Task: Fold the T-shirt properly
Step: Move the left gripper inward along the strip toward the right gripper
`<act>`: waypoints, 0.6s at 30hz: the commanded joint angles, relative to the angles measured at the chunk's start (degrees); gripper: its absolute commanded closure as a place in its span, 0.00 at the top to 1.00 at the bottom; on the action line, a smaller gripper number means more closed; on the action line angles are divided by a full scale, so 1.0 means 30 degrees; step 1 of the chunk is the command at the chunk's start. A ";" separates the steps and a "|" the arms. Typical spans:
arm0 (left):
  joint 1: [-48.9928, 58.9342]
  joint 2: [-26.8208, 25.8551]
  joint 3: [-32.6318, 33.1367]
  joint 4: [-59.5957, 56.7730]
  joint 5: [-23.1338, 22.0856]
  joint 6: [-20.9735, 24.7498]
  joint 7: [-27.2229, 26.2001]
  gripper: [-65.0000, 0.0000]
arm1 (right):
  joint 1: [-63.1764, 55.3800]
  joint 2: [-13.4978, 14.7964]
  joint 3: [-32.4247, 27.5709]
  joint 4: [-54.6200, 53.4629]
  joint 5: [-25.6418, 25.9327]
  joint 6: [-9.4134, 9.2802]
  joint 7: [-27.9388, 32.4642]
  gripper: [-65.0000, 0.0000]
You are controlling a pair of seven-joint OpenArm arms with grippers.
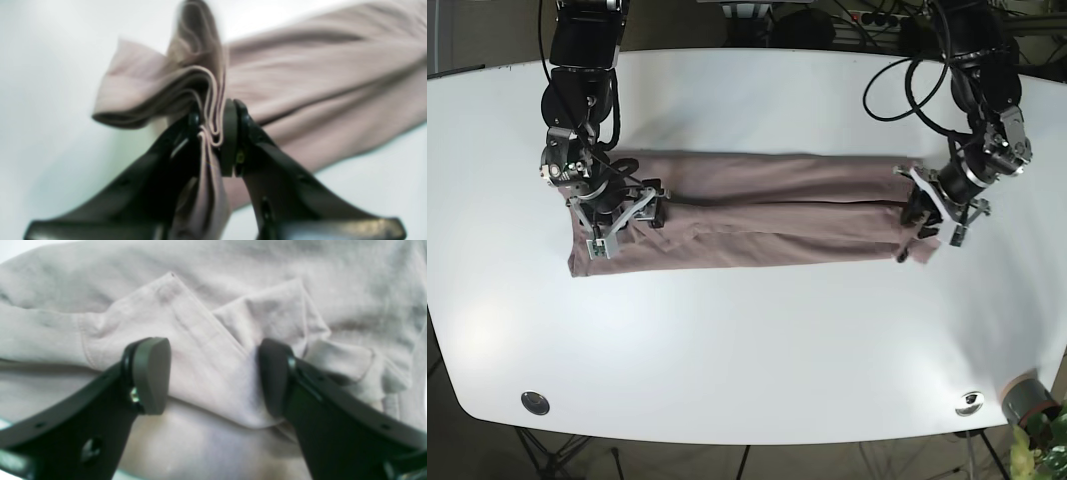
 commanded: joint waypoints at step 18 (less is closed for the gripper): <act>-0.1433 0.2756 0.4437 -0.0412 -0.0424 0.2289 -0.0461 0.08 | 0.0272 0.0114 0.0017 0.0337 0.0135 -0.0014 0.0160 0.61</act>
